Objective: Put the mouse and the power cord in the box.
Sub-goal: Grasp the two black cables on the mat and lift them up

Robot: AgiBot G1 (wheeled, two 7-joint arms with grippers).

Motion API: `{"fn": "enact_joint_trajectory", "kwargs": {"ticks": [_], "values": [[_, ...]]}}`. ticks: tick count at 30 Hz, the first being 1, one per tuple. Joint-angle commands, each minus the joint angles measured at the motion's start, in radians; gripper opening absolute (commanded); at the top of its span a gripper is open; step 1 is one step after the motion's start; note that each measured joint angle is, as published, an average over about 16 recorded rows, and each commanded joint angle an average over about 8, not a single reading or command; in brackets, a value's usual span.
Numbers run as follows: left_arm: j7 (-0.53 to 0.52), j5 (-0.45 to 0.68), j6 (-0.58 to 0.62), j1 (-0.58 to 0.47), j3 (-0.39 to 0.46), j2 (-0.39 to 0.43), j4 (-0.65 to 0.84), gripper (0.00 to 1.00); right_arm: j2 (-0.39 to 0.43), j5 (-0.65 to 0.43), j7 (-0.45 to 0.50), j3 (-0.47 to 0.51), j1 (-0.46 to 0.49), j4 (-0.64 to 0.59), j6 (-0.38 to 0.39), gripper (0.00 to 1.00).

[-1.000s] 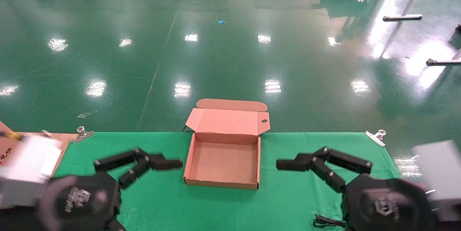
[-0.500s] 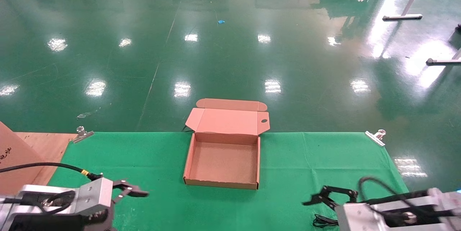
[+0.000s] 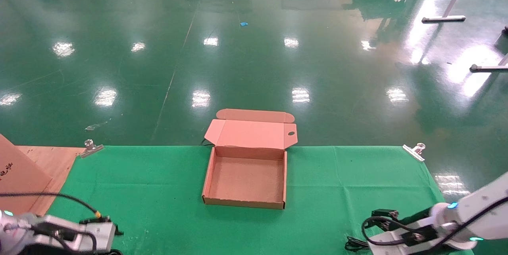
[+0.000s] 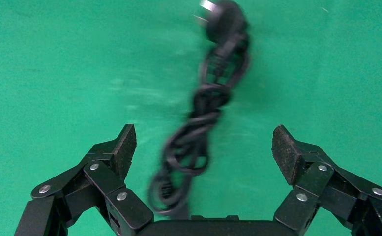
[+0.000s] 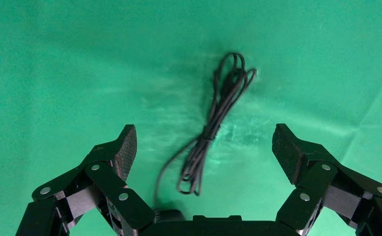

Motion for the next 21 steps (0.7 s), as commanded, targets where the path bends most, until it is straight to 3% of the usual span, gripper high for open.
{"fn": "enact_joint_trajectory", "kwargs": {"ticks": [1,12,13,14,20,21], "values": [[0.032,0.022,-0.008,-0.006,0.015,0.022,0.055,1.0,-0.03,-0.031,-0.028,-0.012,0.003,-0.058,0.044,1.0],[0.136,0.039,-0.08,-0.036,0.024,0.101,0.236,1.0,-0.15,-0.032,-0.199,-0.012,0.054,-0.385,0.166,1.0],[0.141,0.04,-0.092,-0.038,0.024,0.105,0.248,1.0,-0.156,-0.027,-0.213,-0.009,0.059,-0.411,0.17,0.9],[0.145,0.04,-0.103,-0.04,0.024,0.108,0.259,0.91,-0.161,-0.022,-0.225,-0.006,0.064,-0.434,0.173,0.77],[0.17,0.031,-0.141,-0.05,0.015,0.118,0.312,0.16,-0.176,0.001,-0.306,0.006,0.092,-0.546,0.185,0.02],[0.175,0.029,-0.14,-0.052,0.014,0.119,0.319,0.04,-0.178,0.002,-0.319,0.007,0.096,-0.56,0.187,0.0]]}}
